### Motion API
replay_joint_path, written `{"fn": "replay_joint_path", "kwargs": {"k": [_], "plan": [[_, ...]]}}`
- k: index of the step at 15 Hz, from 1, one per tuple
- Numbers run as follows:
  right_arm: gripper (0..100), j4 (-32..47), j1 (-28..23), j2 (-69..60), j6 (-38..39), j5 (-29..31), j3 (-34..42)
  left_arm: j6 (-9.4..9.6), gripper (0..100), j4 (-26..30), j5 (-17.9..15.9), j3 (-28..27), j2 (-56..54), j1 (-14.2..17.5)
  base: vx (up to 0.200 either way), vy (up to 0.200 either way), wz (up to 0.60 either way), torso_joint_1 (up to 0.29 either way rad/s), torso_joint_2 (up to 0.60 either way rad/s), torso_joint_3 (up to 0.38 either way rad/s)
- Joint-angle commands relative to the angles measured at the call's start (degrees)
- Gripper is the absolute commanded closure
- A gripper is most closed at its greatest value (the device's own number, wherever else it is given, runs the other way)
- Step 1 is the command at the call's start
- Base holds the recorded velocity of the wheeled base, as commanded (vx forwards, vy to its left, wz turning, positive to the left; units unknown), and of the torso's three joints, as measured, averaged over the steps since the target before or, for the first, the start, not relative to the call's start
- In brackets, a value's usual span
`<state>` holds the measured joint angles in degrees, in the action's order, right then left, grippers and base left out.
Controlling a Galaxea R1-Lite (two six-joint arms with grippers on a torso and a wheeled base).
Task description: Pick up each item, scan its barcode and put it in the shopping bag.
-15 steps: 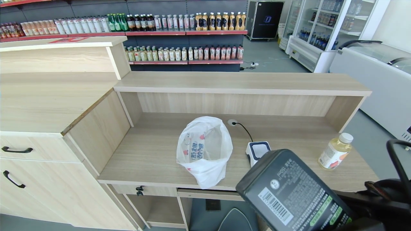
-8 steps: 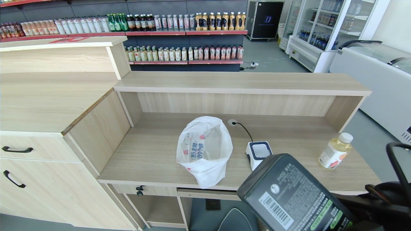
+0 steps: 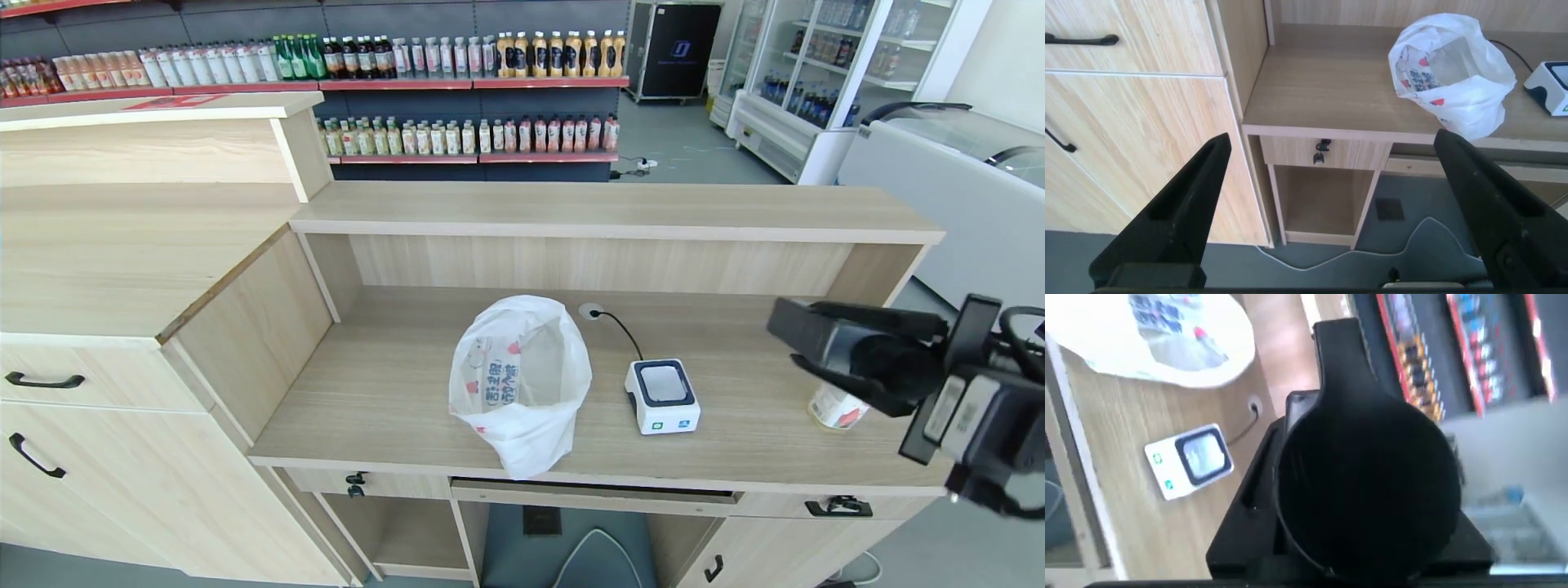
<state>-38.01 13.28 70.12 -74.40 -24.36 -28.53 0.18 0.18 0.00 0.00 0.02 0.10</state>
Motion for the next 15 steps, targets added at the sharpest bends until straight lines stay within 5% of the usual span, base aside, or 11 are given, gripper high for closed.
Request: {"fn": "replay_joint_path", "kwargs": {"k": [1,4,9,11,15], "plan": [[100,0.5,-13.6,-3.3,12.9,4.6,1.4,-0.01,0,0.0,0.0,0.0,0.0,0.0,0.0,0.0,0.0,0.0,0.0,0.0],[100,2.8,-20.1,-2.9,24.7,4.8,2.3,-0.01,0,0.0,0.0,0.0,0.0,0.1,0.0,0.0,0.0,0.0,0.0,0.0],[100,3.8,-19.8,3.1,50.1,4.7,-0.3,-0.01,0,0.0,0.0,0.0,0.0,0.0,0.0,0.0,0.48,0.003,0.0,0.004],[100,6.7,-16.4,7.8,63.9,3.5,-5.0,-0.01,0,0.0,0.0,0.0,0.0,0.0,0.0,0.0,0.3,-0.001,0.0,0.004],[100,11.7,-18.5,25.2,86.5,3.6,-21.7,-0.01,0,0.0,0.0,0.0,0.0,0.0,0.0,0.0,0.0,0.0,0.0,0.0]]}}
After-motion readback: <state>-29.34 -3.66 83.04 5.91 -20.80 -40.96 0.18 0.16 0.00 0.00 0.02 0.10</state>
